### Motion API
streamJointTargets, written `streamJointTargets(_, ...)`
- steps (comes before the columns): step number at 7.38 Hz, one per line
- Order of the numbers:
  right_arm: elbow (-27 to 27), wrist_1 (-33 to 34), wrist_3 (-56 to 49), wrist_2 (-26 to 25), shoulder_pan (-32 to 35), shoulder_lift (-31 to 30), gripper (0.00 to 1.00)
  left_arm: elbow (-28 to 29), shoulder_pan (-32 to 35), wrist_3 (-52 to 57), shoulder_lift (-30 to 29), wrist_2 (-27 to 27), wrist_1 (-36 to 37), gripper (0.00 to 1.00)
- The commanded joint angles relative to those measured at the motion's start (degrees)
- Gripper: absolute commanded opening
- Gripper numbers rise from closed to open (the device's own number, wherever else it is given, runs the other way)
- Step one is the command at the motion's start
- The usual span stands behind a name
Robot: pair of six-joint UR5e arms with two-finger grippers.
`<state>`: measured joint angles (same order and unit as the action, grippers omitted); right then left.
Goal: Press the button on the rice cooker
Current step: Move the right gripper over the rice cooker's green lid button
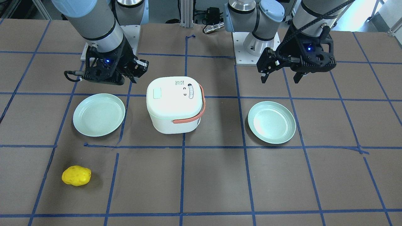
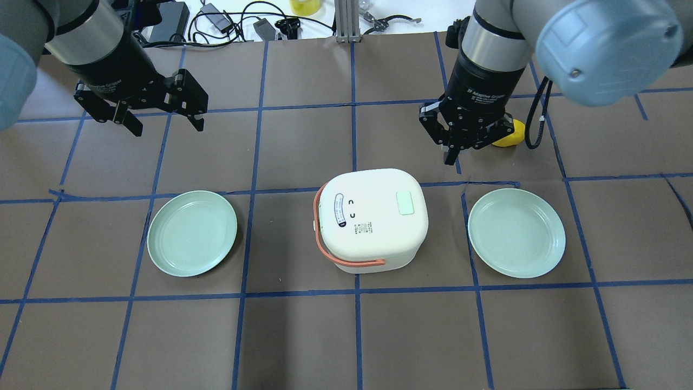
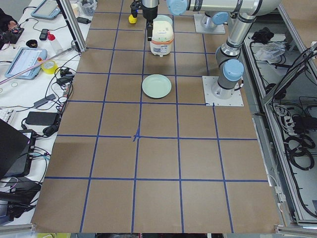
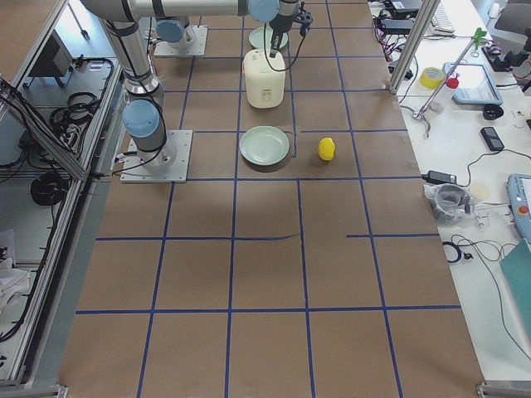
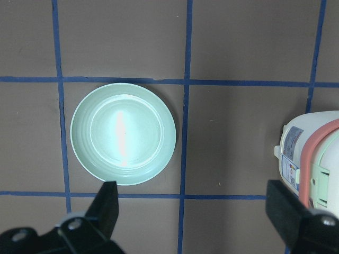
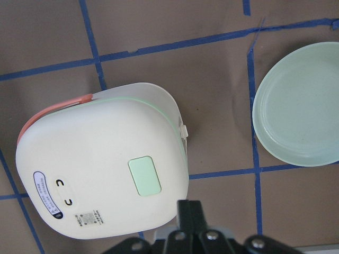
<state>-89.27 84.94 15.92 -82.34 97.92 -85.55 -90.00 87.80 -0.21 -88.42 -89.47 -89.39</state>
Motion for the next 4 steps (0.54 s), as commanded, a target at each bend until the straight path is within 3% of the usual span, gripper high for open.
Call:
streamJointTargets(1, -2.65, 5.20, 2.00, 0.51, 1.83, 1.08, 0.00, 0.00, 0.00, 0.04, 0.00, 0.00, 0.00, 1.00)
streamJointTargets(4, -6.43, 9.10, 2.89, 1.91, 2.72, 1.87, 0.00, 0.00, 0.00, 0.04, 0.00, 0.00, 0.00, 1.00)
